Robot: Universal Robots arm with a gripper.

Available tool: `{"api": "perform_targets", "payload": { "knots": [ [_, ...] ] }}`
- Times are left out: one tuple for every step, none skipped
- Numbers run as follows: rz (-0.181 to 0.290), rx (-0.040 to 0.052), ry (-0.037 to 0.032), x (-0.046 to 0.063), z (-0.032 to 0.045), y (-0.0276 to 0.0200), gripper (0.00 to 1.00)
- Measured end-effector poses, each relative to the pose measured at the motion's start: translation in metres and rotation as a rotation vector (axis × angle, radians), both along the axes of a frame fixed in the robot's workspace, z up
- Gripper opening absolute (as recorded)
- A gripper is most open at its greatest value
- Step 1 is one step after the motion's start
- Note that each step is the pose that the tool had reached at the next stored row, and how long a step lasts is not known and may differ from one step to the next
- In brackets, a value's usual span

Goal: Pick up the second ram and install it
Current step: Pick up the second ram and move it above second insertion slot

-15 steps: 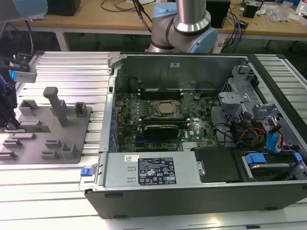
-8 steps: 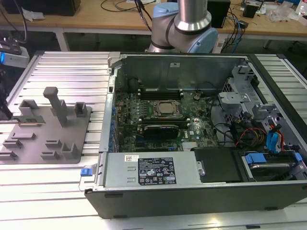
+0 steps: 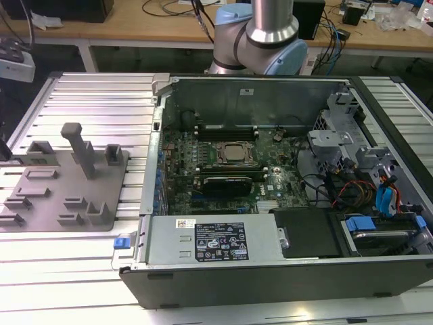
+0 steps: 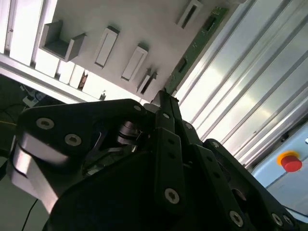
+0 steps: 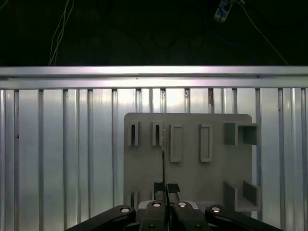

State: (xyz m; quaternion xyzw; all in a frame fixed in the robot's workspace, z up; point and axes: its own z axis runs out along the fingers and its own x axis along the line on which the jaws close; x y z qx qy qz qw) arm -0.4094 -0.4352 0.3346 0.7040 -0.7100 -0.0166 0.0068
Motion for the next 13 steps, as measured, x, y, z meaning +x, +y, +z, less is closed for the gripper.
{"api": "perform_targets", "payload": {
  "knots": [
    [0.0,0.0,0.0,0.0,0.0068,0.0004,0.09],
    [0.0,0.0001,0.0,0.0,0.0109,0.0004,0.09],
    [0.0,0.0,0.0001,0.0,0.0138,0.0004,0.09],
    [0.0,0.0,0.0,0.0,0.018,0.0005,0.09],
    [0.0,0.0001,-0.0001,0.0,0.0242,0.0005,0.09],
    [0.0,0.0001,0.0,0.0,0.0291,0.0007,0.09],
    [0.0,0.0001,0.0,0.0,0.0368,0.0009,0.09],
    [0.0,0.0,0.0001,0.0,0.0397,0.001,0.09],
    [0.0,-0.0002,-0.0002,0.0,0.0397,0.001,0.09],
    [0.0,-0.0003,-0.0002,0.0,0.0397,0.001,0.09],
    [0.0,-0.0005,-0.0001,0.0,0.0397,0.001,0.09],
    [0.0,-0.0006,0.0,0.0,0.0398,0.001,0.09],
    [0.0,-0.0007,0.0001,0.001,0.0398,0.0011,0.09]
  ]
}}
